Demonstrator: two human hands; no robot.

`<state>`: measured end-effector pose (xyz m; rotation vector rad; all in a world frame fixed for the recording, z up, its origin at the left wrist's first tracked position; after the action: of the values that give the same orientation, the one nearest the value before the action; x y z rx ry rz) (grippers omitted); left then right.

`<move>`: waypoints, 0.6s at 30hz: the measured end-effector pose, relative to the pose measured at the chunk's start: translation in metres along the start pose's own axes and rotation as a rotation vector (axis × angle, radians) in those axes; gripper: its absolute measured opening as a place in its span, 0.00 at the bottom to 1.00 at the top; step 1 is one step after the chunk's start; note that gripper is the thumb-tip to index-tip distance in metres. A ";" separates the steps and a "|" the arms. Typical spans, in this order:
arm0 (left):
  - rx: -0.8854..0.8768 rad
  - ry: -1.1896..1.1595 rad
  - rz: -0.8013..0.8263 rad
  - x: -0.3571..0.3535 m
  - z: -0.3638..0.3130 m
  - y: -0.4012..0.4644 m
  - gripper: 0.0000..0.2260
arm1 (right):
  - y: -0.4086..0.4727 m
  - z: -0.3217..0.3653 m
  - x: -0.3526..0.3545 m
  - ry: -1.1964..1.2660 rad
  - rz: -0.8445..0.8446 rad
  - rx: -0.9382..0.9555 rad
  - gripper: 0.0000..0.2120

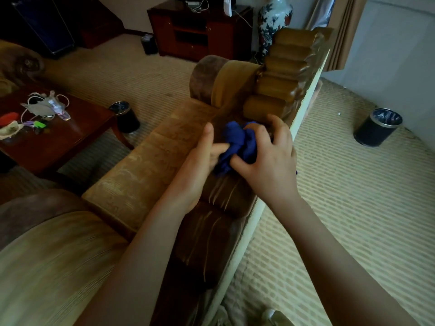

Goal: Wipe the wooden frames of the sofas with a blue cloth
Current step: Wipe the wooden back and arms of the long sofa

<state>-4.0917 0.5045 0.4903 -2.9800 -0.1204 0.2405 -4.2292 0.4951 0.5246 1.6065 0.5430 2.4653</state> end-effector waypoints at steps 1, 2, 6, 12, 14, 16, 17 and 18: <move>-0.052 0.026 -0.018 -0.003 -0.006 0.002 0.24 | 0.004 -0.009 -0.001 0.060 -0.003 -0.054 0.27; -0.117 0.066 -0.059 -0.008 -0.017 -0.001 0.22 | 0.006 -0.017 -0.002 0.116 -0.018 -0.104 0.25; -0.335 0.017 -0.328 0.012 -0.044 0.002 0.17 | -0.001 -0.029 -0.004 0.201 -0.112 -0.137 0.19; -0.079 0.055 -0.258 0.010 0.007 0.030 0.15 | -0.026 -0.059 -0.010 0.510 -0.135 -0.228 0.11; -0.112 0.025 -0.294 0.011 0.013 0.031 0.15 | -0.037 -0.071 -0.021 0.575 -0.058 -0.290 0.06; -0.154 -0.001 -0.344 0.013 0.010 0.029 0.14 | -0.043 -0.071 -0.034 0.664 0.045 -0.316 0.06; -0.170 0.001 -0.364 0.015 0.009 0.028 0.13 | -0.044 -0.067 -0.034 0.691 0.064 -0.314 0.09; -0.185 -0.001 -0.383 0.017 0.009 0.027 0.13 | -0.042 -0.059 -0.033 0.706 0.072 -0.301 0.13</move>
<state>-4.0748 0.4803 0.4751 -3.0535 -0.7402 0.1915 -4.2723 0.5105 0.4589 0.6330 0.1641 2.9570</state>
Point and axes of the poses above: each hand's wrist, its own y-axis towards the middle knuckle, its own x-axis out of the back of the hand, z = x × y, the point moved 9 cm from there along y, towards the middle knuckle, and after that the axes turned 14 degrees about -y, right-handed, at the moved point
